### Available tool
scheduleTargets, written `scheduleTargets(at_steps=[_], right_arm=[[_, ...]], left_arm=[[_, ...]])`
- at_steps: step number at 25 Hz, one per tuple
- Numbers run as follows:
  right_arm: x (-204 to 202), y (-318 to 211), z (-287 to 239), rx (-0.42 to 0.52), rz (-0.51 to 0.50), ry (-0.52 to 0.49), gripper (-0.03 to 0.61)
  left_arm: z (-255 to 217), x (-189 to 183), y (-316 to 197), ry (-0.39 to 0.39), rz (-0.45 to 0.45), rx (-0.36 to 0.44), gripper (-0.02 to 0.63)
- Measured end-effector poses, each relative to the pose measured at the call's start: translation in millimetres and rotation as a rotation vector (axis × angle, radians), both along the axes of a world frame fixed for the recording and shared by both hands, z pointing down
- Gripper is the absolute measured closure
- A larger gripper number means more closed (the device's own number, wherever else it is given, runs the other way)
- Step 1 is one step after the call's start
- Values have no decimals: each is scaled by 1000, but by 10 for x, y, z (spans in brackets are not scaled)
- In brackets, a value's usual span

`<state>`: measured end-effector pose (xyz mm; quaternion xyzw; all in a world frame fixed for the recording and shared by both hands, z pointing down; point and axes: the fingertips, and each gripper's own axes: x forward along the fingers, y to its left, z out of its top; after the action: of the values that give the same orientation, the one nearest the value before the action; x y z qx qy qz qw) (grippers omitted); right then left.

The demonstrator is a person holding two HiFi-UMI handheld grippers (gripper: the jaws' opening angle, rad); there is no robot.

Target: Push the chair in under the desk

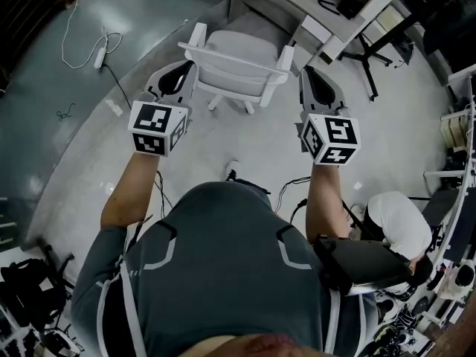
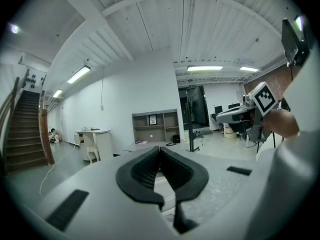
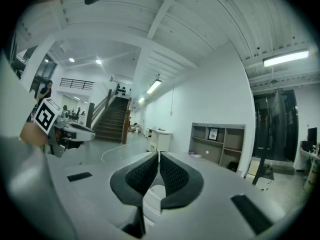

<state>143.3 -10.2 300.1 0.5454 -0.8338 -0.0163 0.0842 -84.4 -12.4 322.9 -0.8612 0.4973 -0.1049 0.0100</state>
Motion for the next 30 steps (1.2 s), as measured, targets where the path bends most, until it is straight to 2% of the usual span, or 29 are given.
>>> scheduleTargets(at_steps=[10, 16, 20, 23, 30], right_arm=[[347, -879, 436, -77, -87, 24, 537], [335, -1192, 801, -142, -133, 46, 460], [242, -1334, 1140, -202, -195, 126, 414], [128, -1445, 1407, -244, -225, 155, 394], [-126, -1693, 2002, -347, -285, 290, 356]], left_arm=[[350, 397, -915, -103, -14, -58, 603], [636, 510, -1232, -160, 12, -118, 601], [872, 472, -1450, -201, 17, -157, 597], [1117, 437, -1617, -244, 38, -186, 525], [1755, 149, -1979, -409, 101, -283, 437]])
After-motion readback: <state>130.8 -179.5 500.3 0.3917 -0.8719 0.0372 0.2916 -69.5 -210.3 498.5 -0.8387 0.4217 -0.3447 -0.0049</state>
